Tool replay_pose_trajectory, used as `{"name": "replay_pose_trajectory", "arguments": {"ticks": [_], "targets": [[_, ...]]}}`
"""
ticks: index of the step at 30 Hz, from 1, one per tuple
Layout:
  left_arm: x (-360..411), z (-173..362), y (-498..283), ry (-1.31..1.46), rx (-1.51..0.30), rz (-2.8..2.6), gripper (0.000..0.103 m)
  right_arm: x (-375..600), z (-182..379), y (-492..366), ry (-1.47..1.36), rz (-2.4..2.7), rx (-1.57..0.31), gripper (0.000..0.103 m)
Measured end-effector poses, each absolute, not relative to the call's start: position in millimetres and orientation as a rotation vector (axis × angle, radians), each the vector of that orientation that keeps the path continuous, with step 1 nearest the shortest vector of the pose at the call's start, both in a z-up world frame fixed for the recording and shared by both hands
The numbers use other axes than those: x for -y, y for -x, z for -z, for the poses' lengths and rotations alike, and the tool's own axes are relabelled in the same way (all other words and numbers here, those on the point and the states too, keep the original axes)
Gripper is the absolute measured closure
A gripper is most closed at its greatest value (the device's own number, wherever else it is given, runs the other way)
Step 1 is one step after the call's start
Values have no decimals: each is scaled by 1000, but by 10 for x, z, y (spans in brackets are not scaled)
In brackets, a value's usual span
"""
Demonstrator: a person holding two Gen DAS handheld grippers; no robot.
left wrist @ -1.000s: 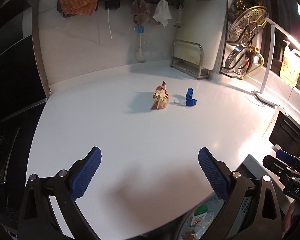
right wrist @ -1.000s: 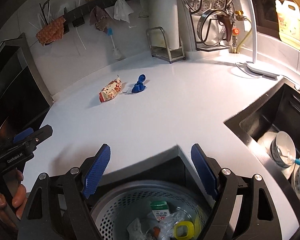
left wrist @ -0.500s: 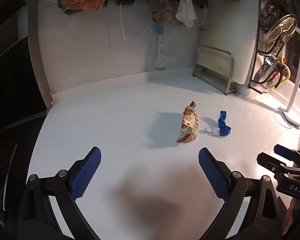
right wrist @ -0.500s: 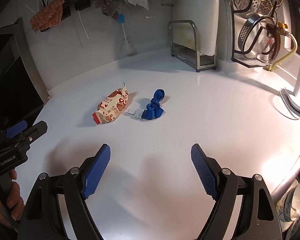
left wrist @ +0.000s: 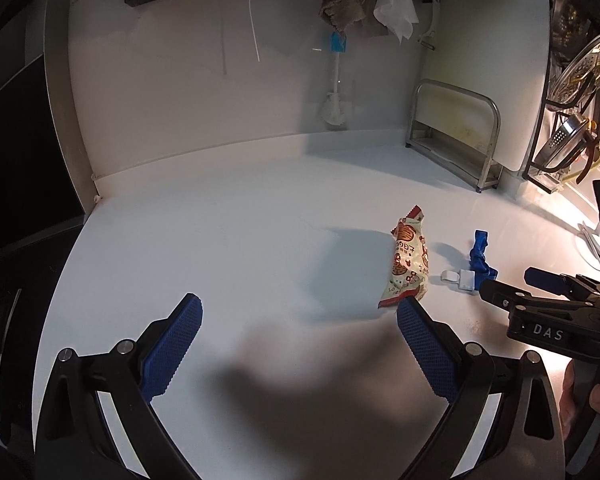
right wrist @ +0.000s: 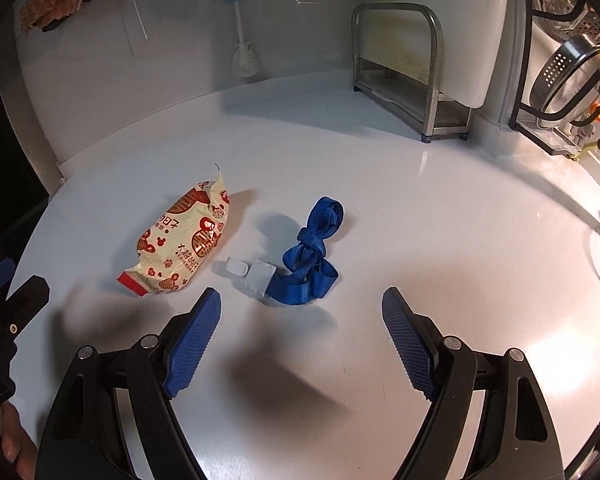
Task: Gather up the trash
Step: 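Reach the right tool to the blue strap and close on it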
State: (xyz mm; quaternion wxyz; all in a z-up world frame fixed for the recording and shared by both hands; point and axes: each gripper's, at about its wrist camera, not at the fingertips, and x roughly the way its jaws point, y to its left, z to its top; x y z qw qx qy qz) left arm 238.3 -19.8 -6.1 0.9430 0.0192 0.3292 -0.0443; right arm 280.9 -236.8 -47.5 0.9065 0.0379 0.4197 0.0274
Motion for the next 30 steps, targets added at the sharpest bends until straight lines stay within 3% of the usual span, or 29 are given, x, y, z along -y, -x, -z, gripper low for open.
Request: {"name": "replay_pose_trajectory", "arguments": {"ticks": [16,21,25,30], "targets": [[210,85,-2371,-29,-670,105,7,2283,601,-3126,-8,-23,-919,25],[216,89,-2368,-29,-669,106,7,2199,615,-3132,23,-38,-926,51],[232,102,-2371,-37,-670,104,7,2160,594,-3087,37,-55,-913,88],[281,116,-2377,-54,-673,103,7,2219,570,-2987,11,-75,-898,91]]}}
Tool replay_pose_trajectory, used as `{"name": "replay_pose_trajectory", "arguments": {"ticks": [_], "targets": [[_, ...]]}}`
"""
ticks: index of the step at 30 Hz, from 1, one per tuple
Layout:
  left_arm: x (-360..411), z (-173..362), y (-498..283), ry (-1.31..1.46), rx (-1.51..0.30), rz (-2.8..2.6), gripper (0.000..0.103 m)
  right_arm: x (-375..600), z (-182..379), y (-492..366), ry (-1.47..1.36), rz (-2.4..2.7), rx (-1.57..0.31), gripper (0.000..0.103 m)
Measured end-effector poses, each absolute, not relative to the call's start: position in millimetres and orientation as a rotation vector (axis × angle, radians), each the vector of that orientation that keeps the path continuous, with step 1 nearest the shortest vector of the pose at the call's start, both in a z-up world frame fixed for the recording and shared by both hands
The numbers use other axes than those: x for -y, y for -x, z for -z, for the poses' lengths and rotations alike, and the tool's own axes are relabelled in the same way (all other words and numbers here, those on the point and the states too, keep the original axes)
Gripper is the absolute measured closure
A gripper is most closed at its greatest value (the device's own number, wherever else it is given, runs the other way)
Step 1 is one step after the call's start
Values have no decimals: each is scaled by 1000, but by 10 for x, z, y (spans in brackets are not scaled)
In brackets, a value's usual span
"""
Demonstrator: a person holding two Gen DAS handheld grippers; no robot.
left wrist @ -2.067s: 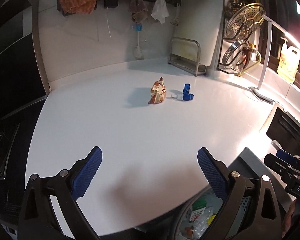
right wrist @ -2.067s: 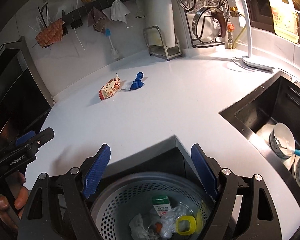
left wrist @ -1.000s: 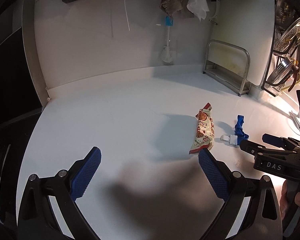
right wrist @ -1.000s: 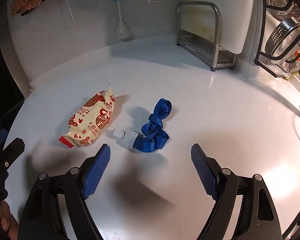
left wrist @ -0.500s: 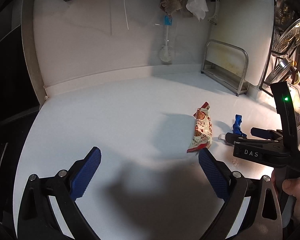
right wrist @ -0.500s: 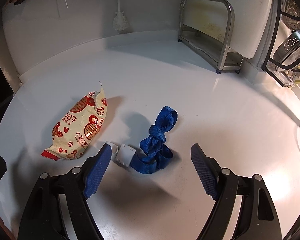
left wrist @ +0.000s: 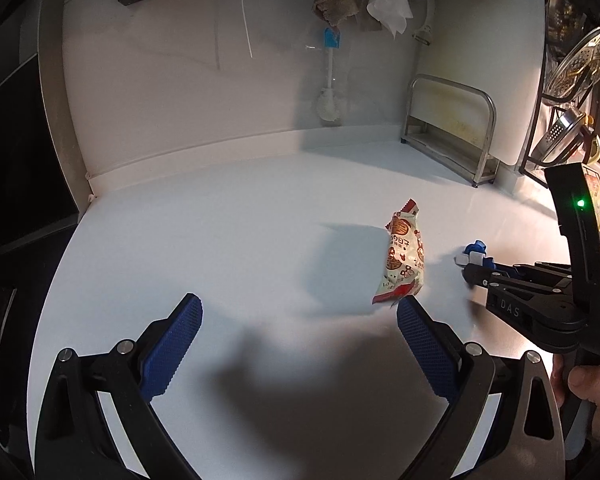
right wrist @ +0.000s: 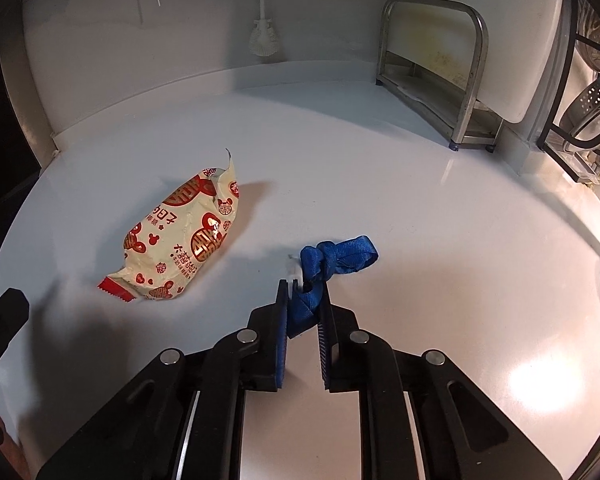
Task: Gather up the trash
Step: 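Reach the right tool to the blue strap and close on it, then close the left tool on the printed snack wrapper while the right tool holds the strap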
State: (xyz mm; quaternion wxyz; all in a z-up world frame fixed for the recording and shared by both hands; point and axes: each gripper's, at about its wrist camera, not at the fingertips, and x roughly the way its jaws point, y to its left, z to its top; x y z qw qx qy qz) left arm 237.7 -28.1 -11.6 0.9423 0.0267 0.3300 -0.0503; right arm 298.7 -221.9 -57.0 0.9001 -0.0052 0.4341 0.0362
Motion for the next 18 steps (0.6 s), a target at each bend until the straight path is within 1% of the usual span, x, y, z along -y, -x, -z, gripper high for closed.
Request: {"name": "replay_pose_trajectory", "arguments": {"ticks": [5,10,18], "targets": [[444,74,-2416,-62,-679,141,7,2406,407,-2702,-22,-59,-843,91],[766,73,-2546,-86,-692,188,6,2713,294,-2376,-95,-37,-797,91],[1128,284,-2894,-105,-797,185,6,3053,180,-2093,-197,-35,-738,91]]}}
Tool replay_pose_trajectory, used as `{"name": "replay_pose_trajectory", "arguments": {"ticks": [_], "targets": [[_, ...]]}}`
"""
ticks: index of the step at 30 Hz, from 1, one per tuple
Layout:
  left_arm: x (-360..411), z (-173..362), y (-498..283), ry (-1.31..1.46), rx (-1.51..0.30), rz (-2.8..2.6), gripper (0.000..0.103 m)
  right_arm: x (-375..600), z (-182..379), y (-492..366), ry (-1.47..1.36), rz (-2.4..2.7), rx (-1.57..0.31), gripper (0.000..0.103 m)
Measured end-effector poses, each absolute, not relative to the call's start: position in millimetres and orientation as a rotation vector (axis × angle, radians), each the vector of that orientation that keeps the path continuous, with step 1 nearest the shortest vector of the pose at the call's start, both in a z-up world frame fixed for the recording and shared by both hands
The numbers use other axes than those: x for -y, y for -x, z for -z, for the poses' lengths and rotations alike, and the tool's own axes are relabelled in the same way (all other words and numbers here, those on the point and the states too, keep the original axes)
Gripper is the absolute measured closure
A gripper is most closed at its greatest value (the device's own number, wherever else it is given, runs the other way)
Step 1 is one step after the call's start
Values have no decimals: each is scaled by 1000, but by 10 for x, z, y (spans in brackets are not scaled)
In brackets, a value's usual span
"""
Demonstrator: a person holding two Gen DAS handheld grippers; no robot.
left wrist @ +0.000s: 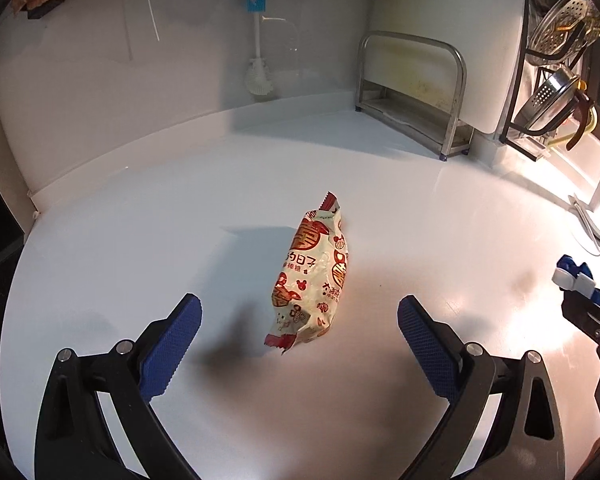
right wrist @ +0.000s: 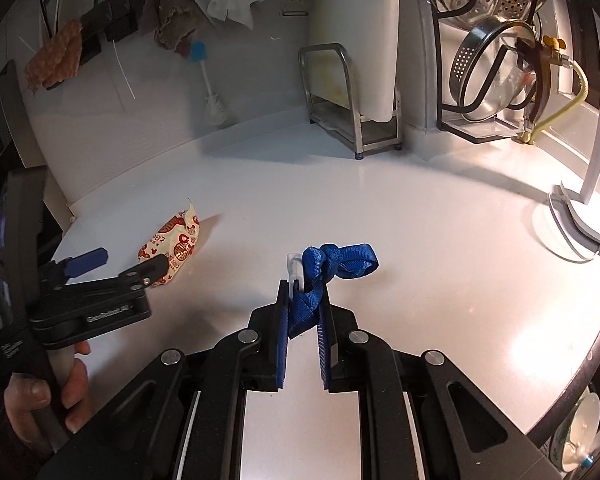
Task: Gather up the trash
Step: 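Close the left tool on the printed snack wrapper while the right tool holds the strap, then carry the snack wrapper and blue strap in both tools over the bin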
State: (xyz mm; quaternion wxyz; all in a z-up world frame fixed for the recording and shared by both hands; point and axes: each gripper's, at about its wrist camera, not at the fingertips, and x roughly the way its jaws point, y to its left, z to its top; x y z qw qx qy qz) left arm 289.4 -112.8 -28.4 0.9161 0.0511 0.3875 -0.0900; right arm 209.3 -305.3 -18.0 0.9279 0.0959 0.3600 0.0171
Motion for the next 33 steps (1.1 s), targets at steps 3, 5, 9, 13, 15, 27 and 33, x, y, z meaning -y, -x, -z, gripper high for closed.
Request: {"name": "replay_pose_trajectory", "arguments": {"ticks": [3,5,9,13,15,27,33], "targets": [[1170,347,-3001,-100,-835,175,6,3040,146,-2060,-222,-63,-724,91],[1179,380,-3062,-102,-851,160,6,3013,124,-2044,-221,-78,-716,91],[1184,429,-3154,-106,-882,147,6,2974,100,-2034,-229,-94,-708,91],[1208,478,-3194,-132,-898,143,10,2972,96,-2024,-234,-95,-705,91],[1209,504,-3208,-136,-916,151,24,2974,99,-2024,-237,-96,-706,91],[1136,480,-3128,-95,-910,199,64,2965,137,-2036,-233,-89,-720,91],[1048,270,-2781,-106,-795,168,64,2949,174,-1965,-226,-83,-717,91]]}}
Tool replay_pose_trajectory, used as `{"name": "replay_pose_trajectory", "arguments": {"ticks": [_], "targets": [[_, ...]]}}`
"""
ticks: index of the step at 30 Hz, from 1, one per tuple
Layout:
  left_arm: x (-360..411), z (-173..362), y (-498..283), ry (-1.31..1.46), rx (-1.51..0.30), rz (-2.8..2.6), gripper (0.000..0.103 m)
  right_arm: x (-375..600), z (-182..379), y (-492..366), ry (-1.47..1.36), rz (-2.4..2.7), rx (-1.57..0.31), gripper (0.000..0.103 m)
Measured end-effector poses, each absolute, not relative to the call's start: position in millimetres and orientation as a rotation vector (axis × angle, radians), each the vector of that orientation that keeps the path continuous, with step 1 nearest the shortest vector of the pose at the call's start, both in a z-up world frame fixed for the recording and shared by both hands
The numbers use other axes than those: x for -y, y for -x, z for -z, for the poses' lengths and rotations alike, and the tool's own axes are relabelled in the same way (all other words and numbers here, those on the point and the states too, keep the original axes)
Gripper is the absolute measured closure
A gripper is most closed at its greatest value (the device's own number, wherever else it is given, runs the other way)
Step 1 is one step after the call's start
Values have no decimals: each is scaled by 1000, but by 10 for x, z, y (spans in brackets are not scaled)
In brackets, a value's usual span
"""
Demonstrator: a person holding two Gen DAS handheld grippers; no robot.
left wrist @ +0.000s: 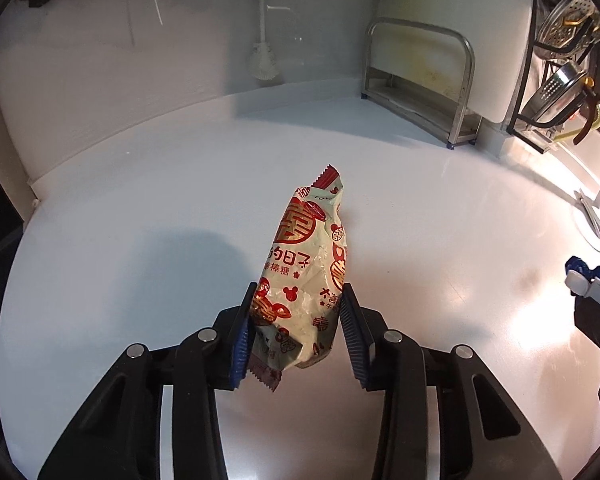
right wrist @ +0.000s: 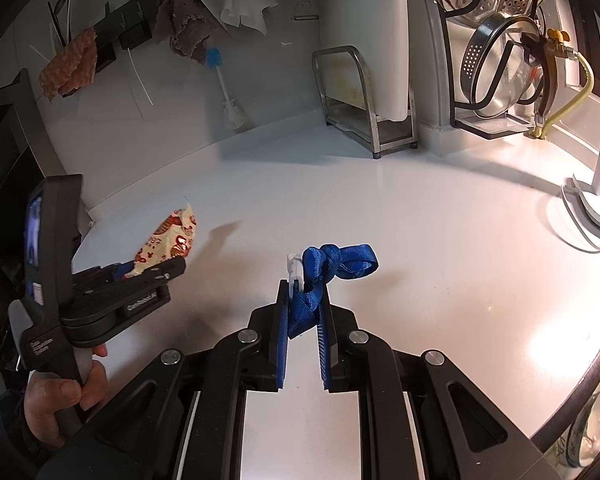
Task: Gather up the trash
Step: 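Carry the snack wrapper and blue strap in both tools over the bin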
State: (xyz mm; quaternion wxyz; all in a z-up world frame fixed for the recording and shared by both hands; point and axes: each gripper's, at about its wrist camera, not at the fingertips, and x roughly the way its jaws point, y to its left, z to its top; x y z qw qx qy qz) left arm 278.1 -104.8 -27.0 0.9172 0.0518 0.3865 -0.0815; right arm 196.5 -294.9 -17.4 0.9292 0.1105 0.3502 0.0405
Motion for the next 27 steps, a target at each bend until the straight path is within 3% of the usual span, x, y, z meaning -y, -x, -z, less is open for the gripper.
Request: {"name": "replay_pose_trajectory", "arguments": {"ticks": [4,14,27], "targets": [[1009,62,-2341,-134,-703,176,64,2907,203,-1702,-209,-66,-721,91],[881,-153,-1196,-142,-680,284,64,2745,179,-503,-250,-3,-721,91],[859,247,42,-139,-767,415,64,2496,474,781,-274,40,-787,91]]}}
